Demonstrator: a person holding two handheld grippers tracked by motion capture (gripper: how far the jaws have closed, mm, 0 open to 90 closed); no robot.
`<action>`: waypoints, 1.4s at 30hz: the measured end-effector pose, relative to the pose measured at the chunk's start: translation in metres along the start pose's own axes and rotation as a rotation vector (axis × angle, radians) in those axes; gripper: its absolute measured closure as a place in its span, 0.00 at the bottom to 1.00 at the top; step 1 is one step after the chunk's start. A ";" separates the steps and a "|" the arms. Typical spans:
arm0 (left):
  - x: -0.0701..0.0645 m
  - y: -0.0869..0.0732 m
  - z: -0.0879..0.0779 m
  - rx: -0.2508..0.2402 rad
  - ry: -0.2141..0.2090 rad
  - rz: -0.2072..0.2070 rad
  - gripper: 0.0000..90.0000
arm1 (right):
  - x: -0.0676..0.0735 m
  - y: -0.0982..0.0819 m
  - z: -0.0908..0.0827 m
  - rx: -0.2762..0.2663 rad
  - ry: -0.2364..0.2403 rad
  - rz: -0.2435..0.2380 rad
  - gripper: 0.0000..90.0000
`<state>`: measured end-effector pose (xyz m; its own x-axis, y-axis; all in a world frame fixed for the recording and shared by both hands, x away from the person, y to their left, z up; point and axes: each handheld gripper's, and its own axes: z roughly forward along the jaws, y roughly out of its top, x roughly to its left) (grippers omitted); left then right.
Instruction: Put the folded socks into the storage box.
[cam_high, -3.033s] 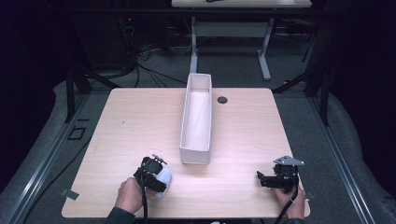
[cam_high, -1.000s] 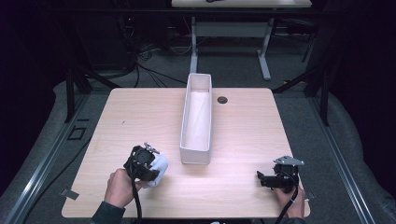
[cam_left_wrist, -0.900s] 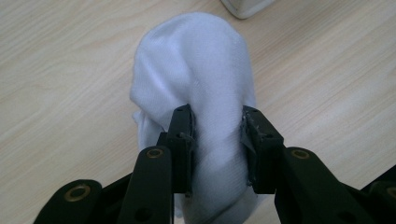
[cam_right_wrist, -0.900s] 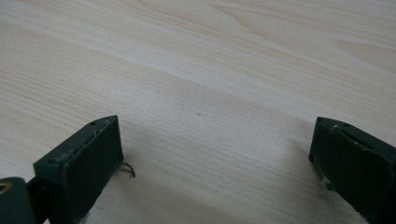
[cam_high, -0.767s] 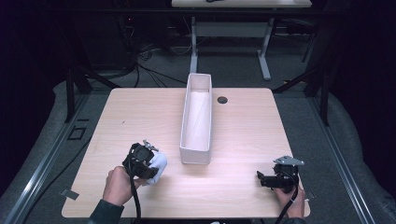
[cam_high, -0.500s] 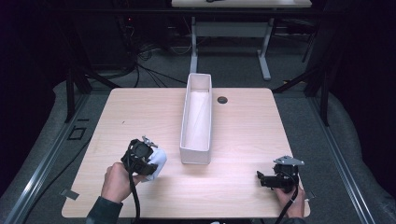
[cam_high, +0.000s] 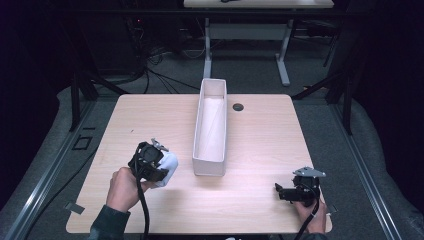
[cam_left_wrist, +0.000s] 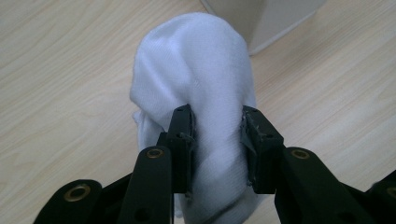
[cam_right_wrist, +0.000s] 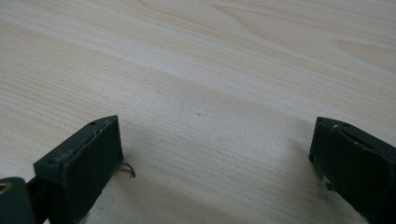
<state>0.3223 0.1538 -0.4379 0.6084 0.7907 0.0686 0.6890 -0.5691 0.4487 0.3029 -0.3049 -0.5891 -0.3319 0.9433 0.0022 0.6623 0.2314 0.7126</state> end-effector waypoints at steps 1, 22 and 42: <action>0.000 0.001 -0.001 -0.001 -0.001 -0.001 0.74 | 0.000 0.000 0.000 0.000 0.001 -0.001 0.02; 0.006 0.026 -0.021 -0.022 0.028 0.024 0.74 | 0.000 0.000 0.000 0.001 -0.001 0.000 0.02; 0.004 0.055 -0.038 -0.040 0.057 0.070 0.74 | 0.000 0.000 0.000 -0.001 -0.003 -0.001 0.02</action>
<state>0.3477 0.1343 -0.3792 0.6306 0.7613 0.1511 0.6285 -0.6151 0.4760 0.3029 -0.3048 -0.5892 -0.3304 0.9438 -0.0003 0.6613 0.2317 0.7135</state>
